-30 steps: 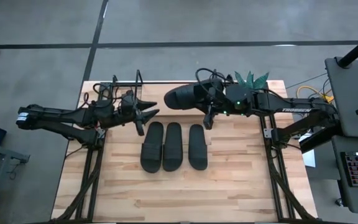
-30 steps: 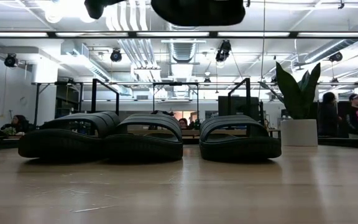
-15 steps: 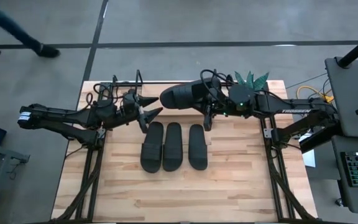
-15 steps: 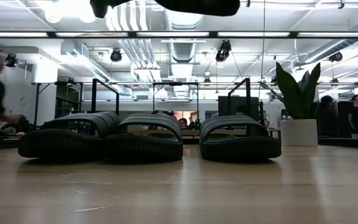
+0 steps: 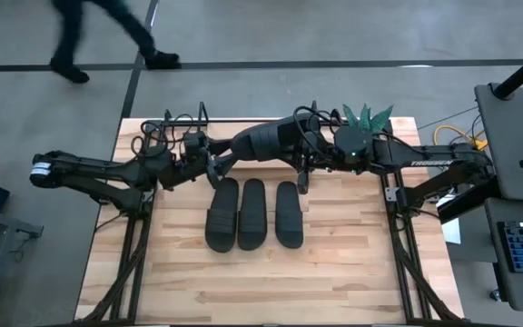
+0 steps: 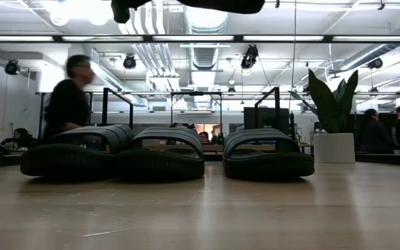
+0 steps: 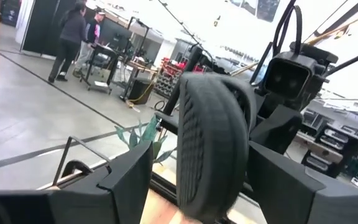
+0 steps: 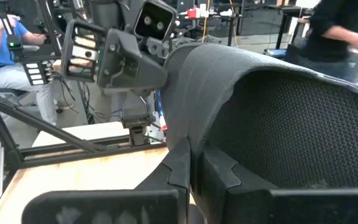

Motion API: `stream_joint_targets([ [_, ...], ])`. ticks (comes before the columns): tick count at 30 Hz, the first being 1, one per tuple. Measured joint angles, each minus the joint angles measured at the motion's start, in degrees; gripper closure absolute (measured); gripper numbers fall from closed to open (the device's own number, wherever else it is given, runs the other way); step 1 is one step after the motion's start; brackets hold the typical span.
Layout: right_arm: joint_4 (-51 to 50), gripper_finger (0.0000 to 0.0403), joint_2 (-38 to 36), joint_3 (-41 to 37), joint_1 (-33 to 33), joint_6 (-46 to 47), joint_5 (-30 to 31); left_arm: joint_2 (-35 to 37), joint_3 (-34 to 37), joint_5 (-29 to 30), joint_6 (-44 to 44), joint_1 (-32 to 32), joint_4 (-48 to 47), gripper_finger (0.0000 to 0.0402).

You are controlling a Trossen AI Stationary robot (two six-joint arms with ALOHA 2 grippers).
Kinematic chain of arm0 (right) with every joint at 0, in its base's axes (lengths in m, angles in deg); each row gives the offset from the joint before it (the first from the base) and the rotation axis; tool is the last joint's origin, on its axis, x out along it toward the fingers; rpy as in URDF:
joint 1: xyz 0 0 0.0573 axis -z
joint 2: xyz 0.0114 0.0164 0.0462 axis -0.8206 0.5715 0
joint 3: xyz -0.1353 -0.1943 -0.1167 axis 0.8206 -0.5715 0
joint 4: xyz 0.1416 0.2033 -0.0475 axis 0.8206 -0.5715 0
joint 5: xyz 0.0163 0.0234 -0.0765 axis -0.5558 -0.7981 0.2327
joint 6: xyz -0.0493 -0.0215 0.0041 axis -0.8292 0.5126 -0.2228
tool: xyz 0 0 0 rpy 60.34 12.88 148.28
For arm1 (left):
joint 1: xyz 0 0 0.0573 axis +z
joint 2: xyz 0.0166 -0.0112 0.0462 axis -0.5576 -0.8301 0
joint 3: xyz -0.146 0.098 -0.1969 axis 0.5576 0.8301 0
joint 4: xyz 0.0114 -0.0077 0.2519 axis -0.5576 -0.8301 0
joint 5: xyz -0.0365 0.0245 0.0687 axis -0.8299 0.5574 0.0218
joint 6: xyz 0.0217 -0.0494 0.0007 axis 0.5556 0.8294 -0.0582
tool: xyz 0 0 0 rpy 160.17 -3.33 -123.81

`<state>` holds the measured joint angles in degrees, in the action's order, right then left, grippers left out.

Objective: Pick and place slides into the shelf
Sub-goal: Put the black slide on the shelf

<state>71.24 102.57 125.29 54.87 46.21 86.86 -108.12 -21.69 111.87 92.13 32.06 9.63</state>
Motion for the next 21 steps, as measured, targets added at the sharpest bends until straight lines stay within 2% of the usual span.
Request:
stream_joint_targets([
  [7, 0.2, 0.0394, -0.01, 0.02, -0.63, 0.18, 0.0, -3.13, 0.02, -0.76, 0.13, 0.0, 3.39, 0.0167],
  [11, 0.22, 0.0394, 0.0, 0.02, -1.09, 0.2, 0.0, -4.17, -0.22, -0.85, 0.0, 0.0, 4.61, 0.0191],
  [16, 0.29, 0.0394, 0.0, 0.02, -1.94, 0.18, 0.08, -4.12, 0.02, -1.14, -0.07, -0.04, 5.71, 0.0265],
  [21, 0.54, 0.0394, 0.0, 0.02, -2.23, 0.26, 0.26, -3.9, 0.0, -0.95, -0.11, 0.0, 5.63, 0.0372],
])
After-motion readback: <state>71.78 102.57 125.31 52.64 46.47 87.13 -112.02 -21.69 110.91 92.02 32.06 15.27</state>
